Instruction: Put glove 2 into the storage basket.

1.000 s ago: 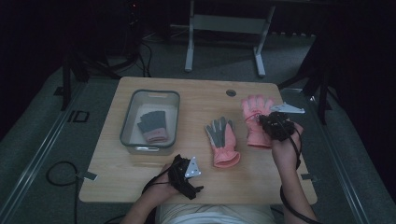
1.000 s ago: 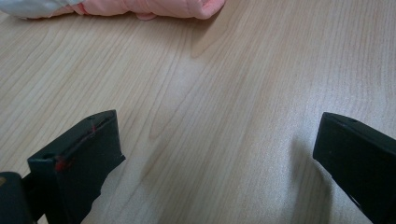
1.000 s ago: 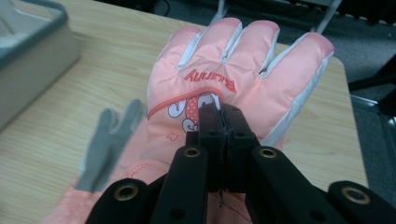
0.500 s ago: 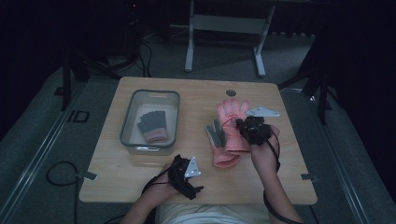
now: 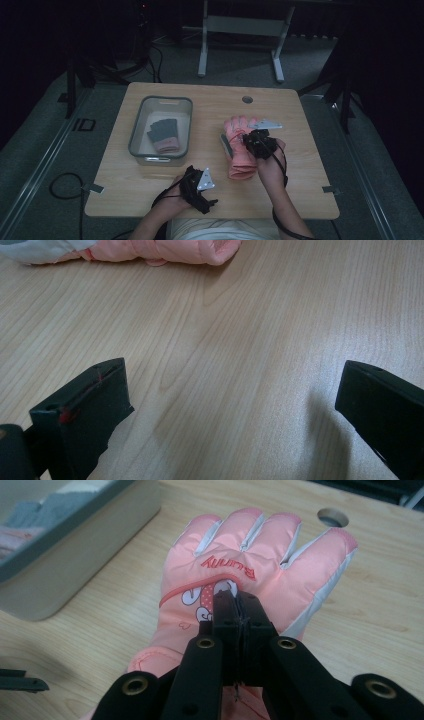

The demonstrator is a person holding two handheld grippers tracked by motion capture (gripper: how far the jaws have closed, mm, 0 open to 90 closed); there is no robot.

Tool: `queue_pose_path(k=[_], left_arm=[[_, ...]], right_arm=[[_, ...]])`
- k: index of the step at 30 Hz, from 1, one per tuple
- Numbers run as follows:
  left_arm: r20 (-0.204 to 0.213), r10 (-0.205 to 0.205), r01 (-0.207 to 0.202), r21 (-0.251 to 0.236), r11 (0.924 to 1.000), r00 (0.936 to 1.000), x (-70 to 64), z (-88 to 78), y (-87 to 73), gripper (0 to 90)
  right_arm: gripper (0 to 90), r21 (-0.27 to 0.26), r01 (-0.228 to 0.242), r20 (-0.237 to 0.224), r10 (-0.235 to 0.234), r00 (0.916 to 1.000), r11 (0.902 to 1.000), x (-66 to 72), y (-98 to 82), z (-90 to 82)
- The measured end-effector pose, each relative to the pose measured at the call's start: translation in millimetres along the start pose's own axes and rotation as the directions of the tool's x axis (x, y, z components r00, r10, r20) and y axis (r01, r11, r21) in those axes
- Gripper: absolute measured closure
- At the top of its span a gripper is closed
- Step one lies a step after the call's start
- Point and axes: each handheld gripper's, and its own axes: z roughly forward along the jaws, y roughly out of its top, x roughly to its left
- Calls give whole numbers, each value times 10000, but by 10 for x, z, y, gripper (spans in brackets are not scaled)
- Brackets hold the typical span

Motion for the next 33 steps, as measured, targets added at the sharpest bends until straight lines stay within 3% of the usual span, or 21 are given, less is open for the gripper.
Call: queue_pose_path(k=[11,33], left_arm=[[18,16,-16,39,10000,10000,0,5,0,6],[8,10,-10,65,10000,10000,-2,12,0,6]], right_arm=[[880,669,-55,-98,62,9999,9977,15,-105,304],[874,1233,-11,-496,73,9987,9924,-35,-291,586]])
